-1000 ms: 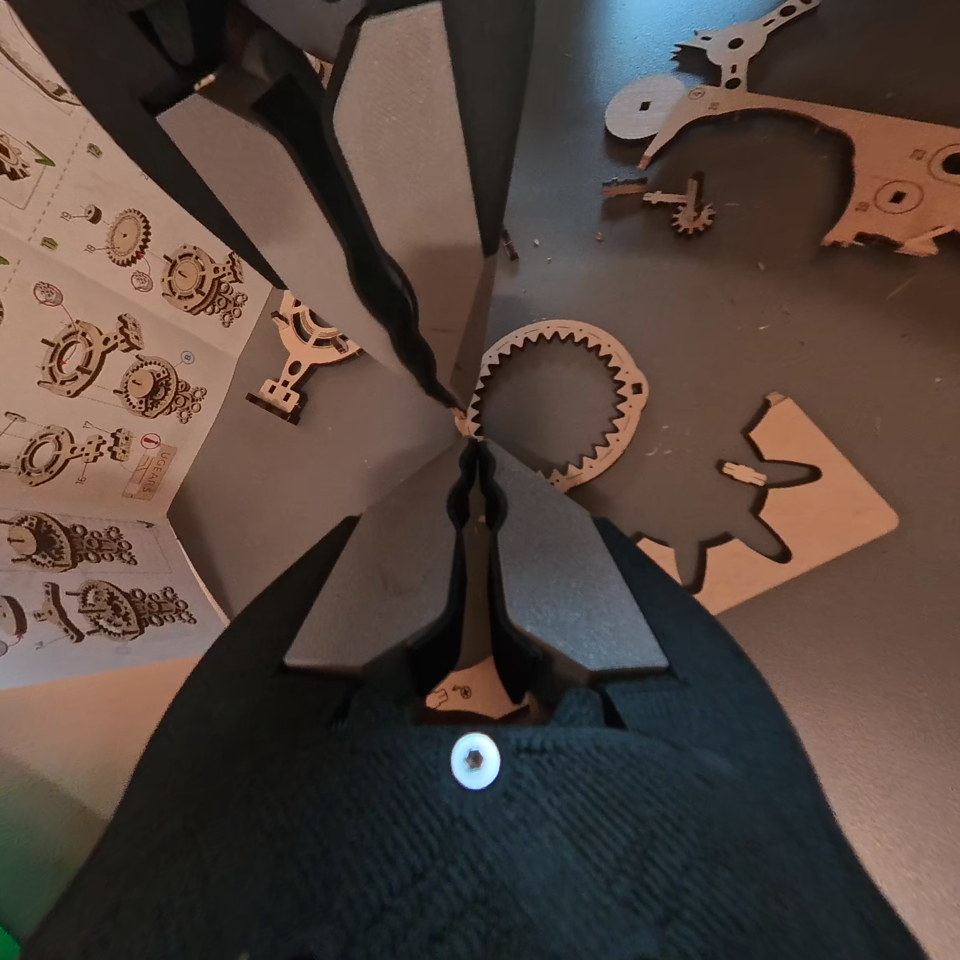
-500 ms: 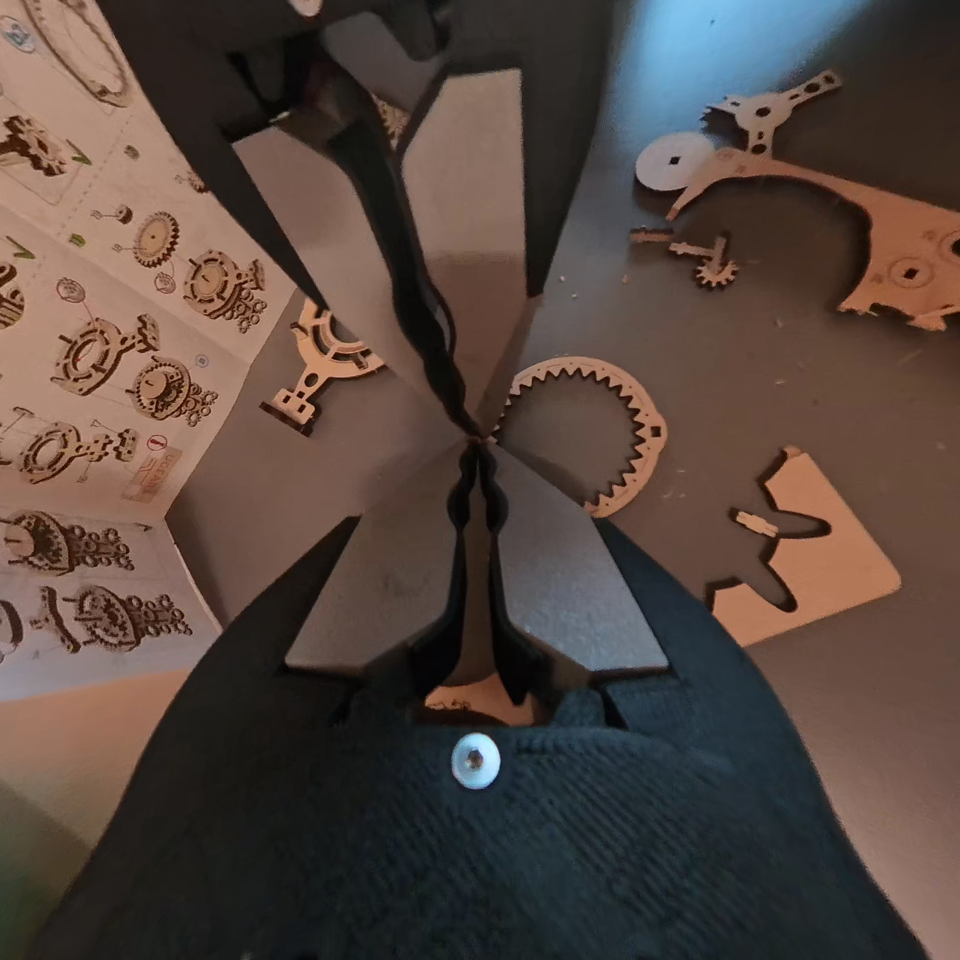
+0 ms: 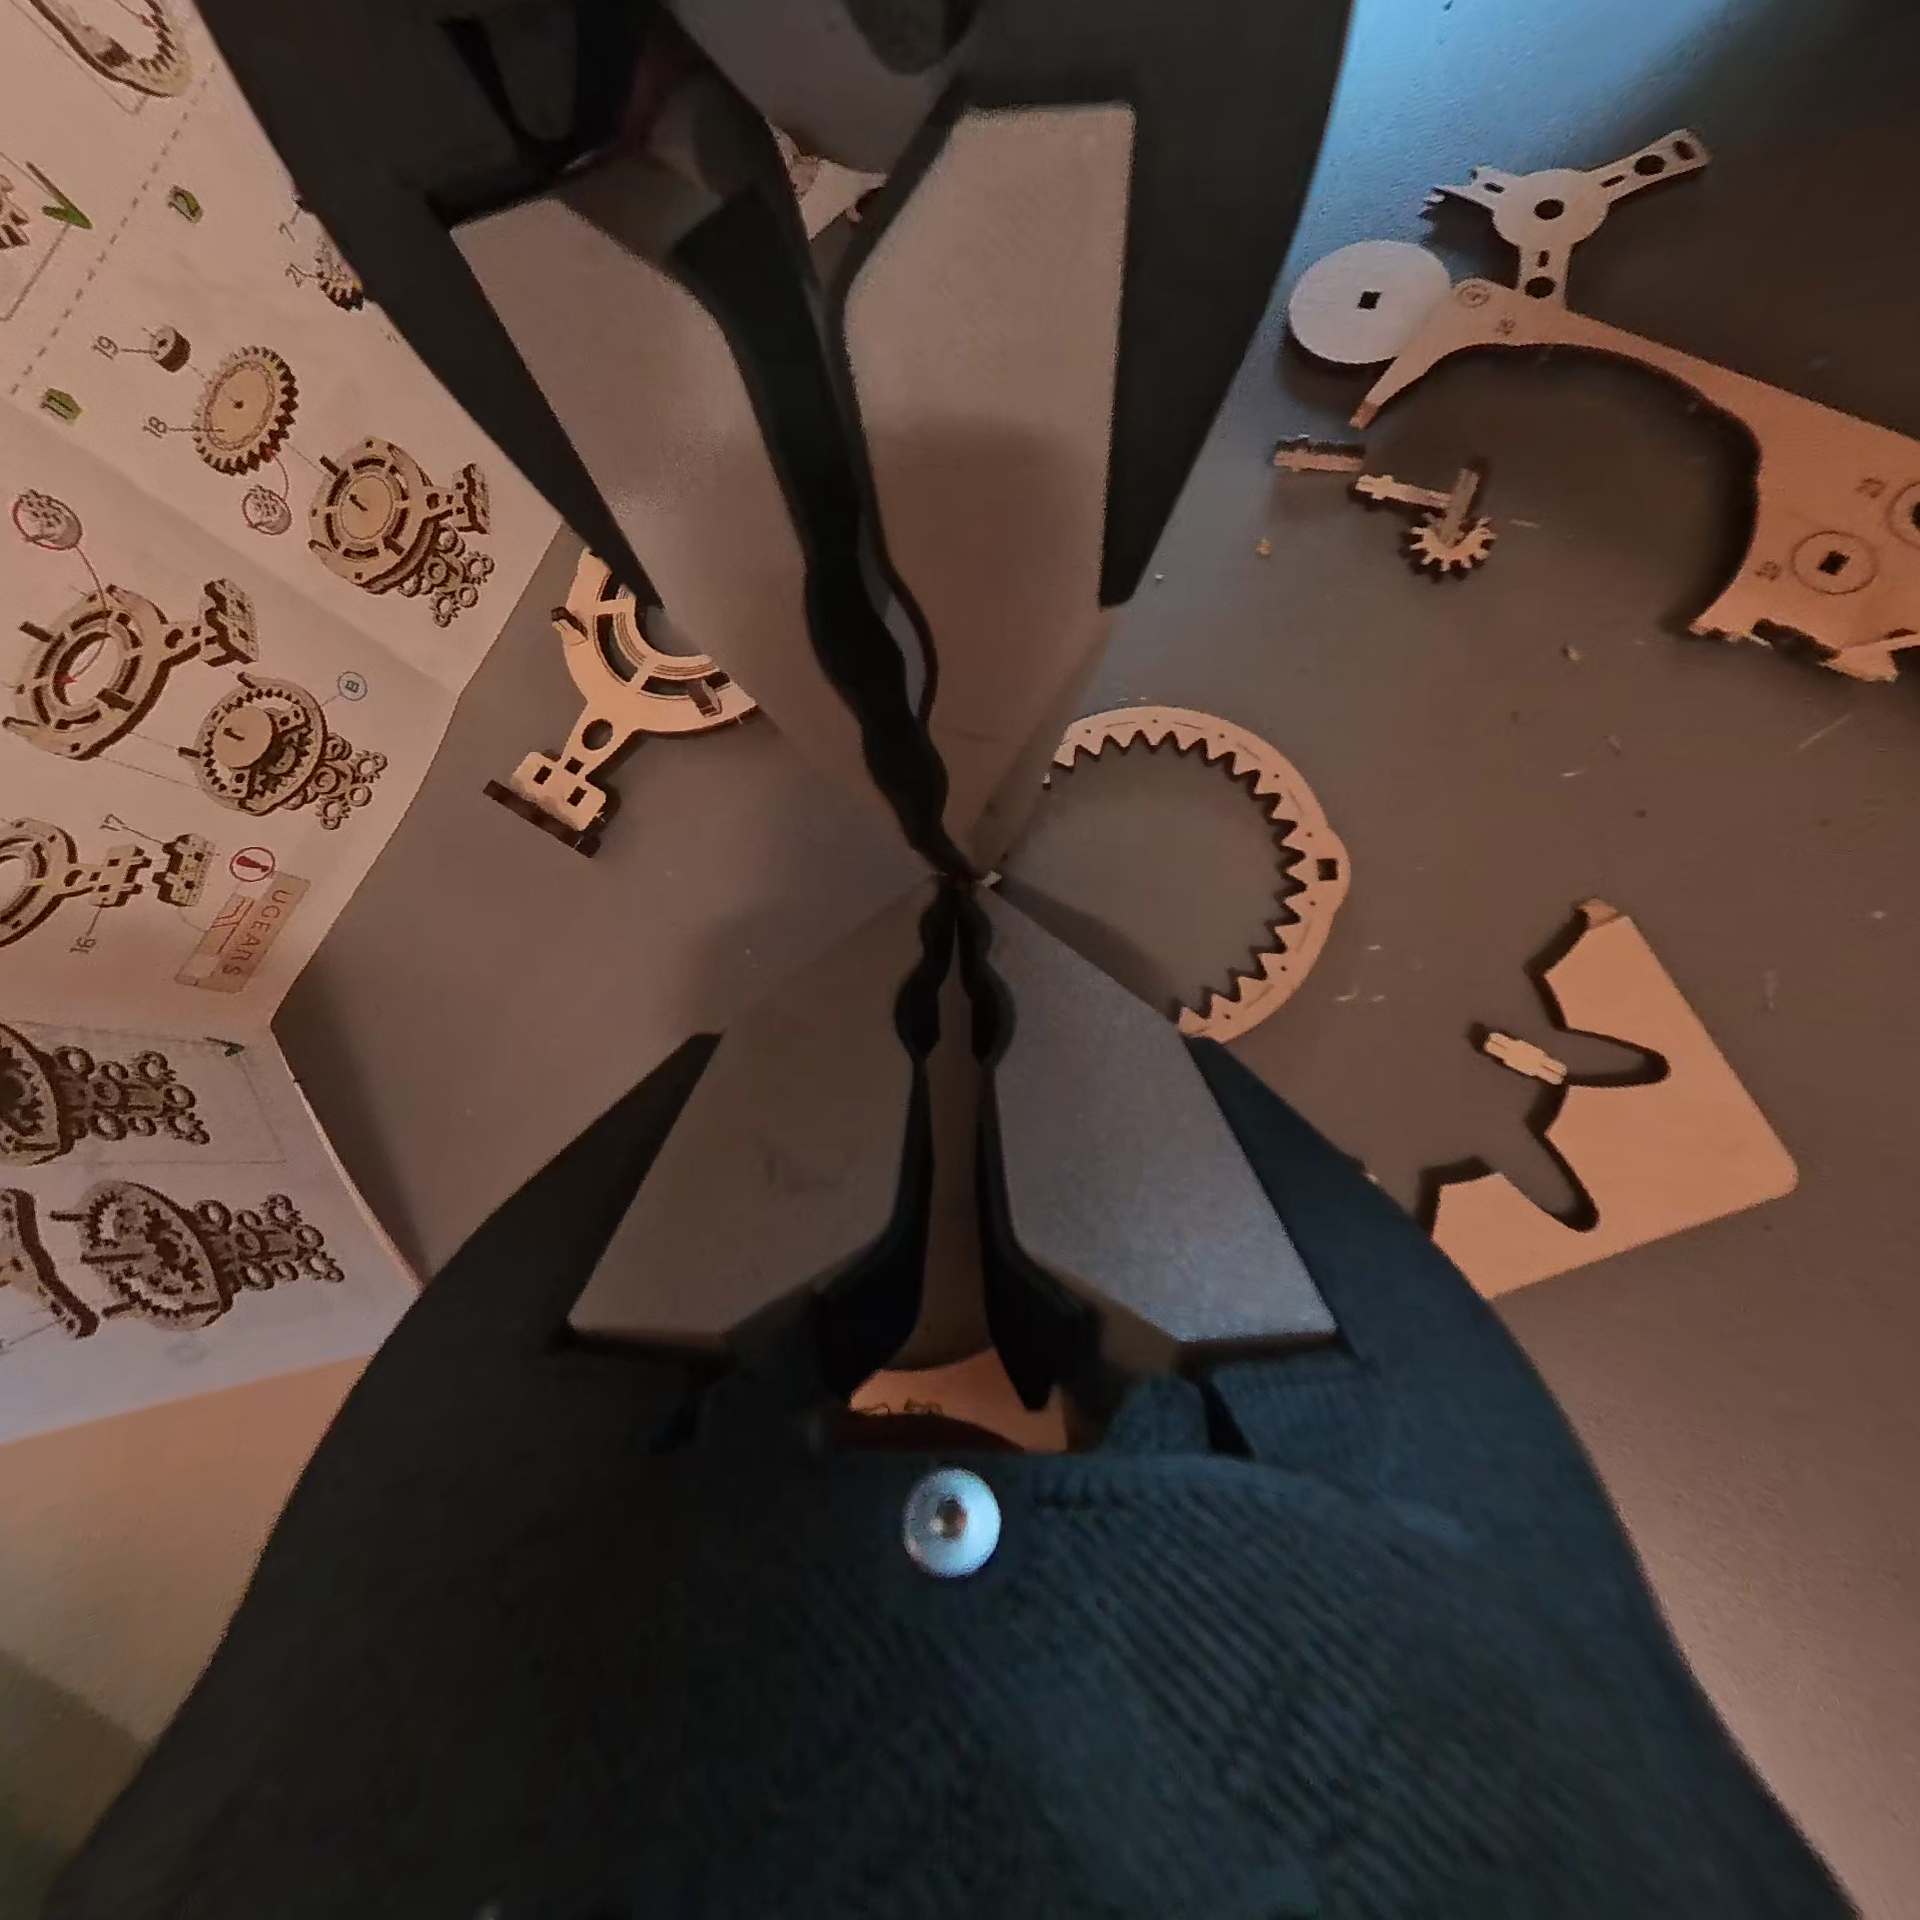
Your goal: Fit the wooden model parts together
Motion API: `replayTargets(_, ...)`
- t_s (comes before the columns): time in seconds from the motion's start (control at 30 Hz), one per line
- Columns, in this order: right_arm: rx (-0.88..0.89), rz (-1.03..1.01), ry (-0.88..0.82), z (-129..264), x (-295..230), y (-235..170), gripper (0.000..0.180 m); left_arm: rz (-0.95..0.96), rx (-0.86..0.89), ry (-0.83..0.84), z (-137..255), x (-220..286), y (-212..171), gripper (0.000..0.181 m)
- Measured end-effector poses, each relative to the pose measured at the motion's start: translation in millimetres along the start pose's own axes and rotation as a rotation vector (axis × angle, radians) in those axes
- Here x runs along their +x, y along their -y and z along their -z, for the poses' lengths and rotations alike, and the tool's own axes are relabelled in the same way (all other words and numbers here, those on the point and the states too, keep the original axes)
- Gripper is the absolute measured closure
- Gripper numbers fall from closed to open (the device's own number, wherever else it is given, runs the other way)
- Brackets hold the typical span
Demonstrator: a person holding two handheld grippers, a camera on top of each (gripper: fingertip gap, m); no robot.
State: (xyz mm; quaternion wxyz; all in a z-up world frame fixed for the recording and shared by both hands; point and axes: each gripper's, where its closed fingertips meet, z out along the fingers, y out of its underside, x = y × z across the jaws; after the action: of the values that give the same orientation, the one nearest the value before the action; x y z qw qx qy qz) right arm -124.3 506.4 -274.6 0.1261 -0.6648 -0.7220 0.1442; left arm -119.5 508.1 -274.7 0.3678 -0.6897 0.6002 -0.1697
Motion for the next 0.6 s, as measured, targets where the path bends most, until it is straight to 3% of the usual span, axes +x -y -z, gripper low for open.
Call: replayTargets(0.6, 0.023, 0.003, -0.003, -3.2, 0.6, -2.7, 0.18, -0.003, -0.065, 0.013, -0.9, 0.3, 0.7, 0.181)
